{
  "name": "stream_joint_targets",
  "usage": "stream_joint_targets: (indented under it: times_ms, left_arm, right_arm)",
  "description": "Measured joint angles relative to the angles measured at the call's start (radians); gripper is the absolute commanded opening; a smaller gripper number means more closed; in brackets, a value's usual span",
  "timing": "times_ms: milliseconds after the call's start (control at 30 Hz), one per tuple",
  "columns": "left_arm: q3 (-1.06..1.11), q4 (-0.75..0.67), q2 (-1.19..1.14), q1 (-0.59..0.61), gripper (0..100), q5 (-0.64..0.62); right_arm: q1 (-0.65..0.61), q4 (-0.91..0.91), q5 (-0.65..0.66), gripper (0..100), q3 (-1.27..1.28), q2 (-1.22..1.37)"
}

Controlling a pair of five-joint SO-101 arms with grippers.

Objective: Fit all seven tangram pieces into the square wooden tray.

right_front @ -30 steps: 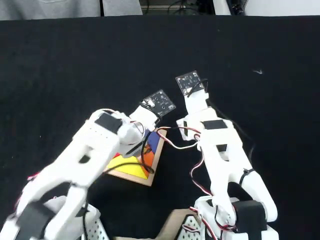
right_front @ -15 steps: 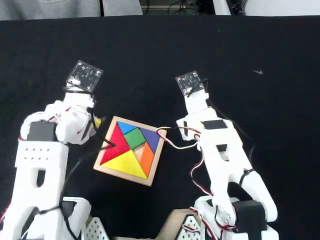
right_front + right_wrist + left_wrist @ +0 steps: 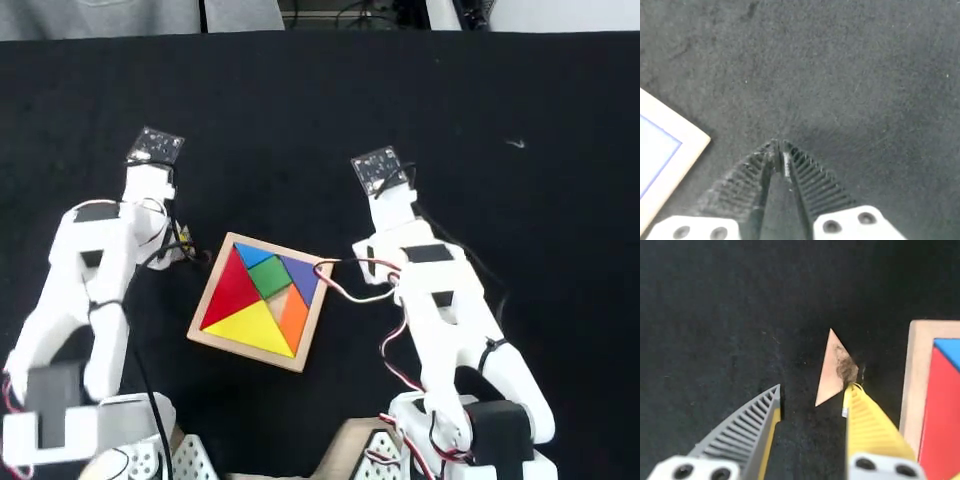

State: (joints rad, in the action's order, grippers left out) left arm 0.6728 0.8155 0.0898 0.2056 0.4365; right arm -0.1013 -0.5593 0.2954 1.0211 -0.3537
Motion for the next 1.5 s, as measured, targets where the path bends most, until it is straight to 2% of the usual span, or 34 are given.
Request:
stream_joint_targets:
  times_ms: [133, 300, 400, 567, 867, 1100, 1333, 1500]
  left_arm:
    - [-0.077, 0.075, -0.054, -0.005, 20, -0.002]
    - [-0.12, 0.206, -0.031, -0.081, 20, -0.003]
    - [-0.117, 0.204, -0.005, -0.126, 20, -0.003]
    - [-0.08, 0.123, -0.012, -0.144, 20, -0.002]
    - [-0.157, 0.101, -0.215, -0.12, 20, -0.003]
    - [-0.249, 0.147, -0.273, -0.115, 20, -0.005]
    - [-0.302, 0.137, -0.341, -0.057, 20, -0.005]
    - [-0.462, 0.255, -0.457, -0.054, 20, -0.002]
  right_arm:
    - [0.0, 0.014, 0.0, 1.1, 0.0, 0.0]
    - [0.0, 0.014, 0.0, 1.1, 0.0, 0.0]
    - [0.0, 0.014, 0.0, 1.1, 0.0, 0.0]
    - [0.0, 0.014, 0.0, 1.1, 0.0, 0.0]
    - [0.0, 0.014, 0.0, 1.1, 0.0, 0.0]
    - [0.0, 0.017, 0.0, 1.1, 0.0, 0.0]
    - [0.0, 0.017, 0.0, 1.1, 0.0, 0.0]
    - [0.0, 0.017, 0.0, 1.1, 0.0, 0.0]
